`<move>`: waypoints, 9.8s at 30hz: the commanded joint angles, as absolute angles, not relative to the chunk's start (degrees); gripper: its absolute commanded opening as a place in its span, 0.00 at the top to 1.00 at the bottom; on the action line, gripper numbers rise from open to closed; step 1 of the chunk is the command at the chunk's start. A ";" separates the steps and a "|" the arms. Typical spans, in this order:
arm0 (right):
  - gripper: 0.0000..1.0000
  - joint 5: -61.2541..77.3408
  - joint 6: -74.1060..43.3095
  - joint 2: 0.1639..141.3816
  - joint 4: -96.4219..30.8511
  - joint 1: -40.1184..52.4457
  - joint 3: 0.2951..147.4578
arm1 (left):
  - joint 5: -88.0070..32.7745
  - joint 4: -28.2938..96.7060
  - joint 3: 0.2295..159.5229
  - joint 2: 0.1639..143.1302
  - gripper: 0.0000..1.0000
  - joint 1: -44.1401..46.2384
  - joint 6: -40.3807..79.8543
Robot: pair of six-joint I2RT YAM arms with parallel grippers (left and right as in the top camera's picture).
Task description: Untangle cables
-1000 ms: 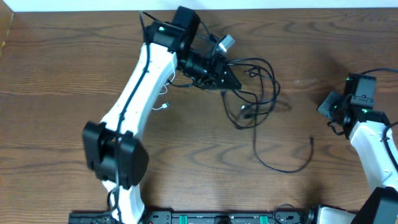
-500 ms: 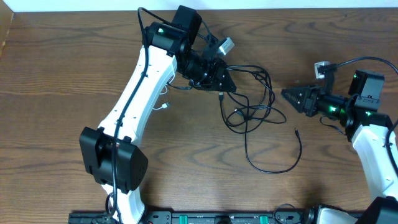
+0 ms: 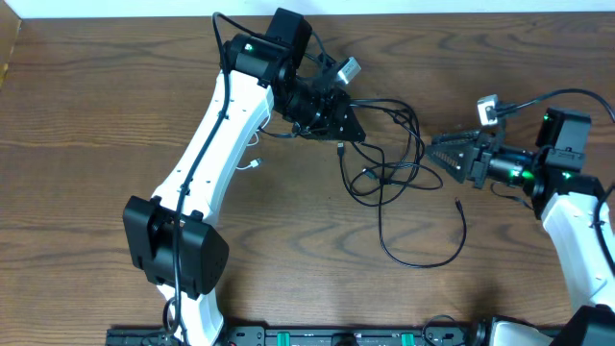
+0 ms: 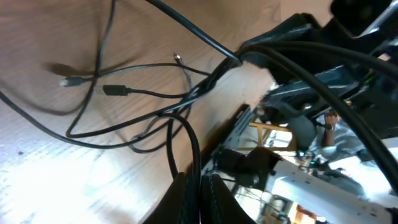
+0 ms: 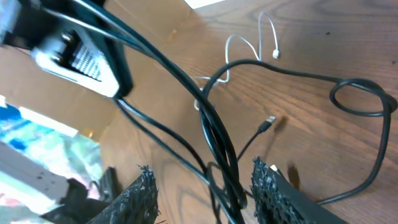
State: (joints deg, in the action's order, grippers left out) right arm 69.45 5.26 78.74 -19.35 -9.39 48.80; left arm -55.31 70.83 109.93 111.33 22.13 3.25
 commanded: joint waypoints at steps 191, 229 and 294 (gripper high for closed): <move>0.99 42.72 -5.34 49.19 -33.08 -14.59 49.06 | 26.37 91.07 109.58 102.02 0.06 28.08 50.92; 0.95 67.00 -0.38 54.76 -31.99 -14.59 49.06 | -29.82 67.70 109.56 102.02 0.85 28.12 -3.51; 0.97 70.30 0.10 54.76 -41.54 -10.41 49.01 | 5.67 51.37 109.58 104.47 0.75 48.18 -26.76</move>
State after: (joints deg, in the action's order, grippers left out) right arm 67.75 0.21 54.76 -41.36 -10.90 49.01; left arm 4.69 52.58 108.99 104.38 48.16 -24.77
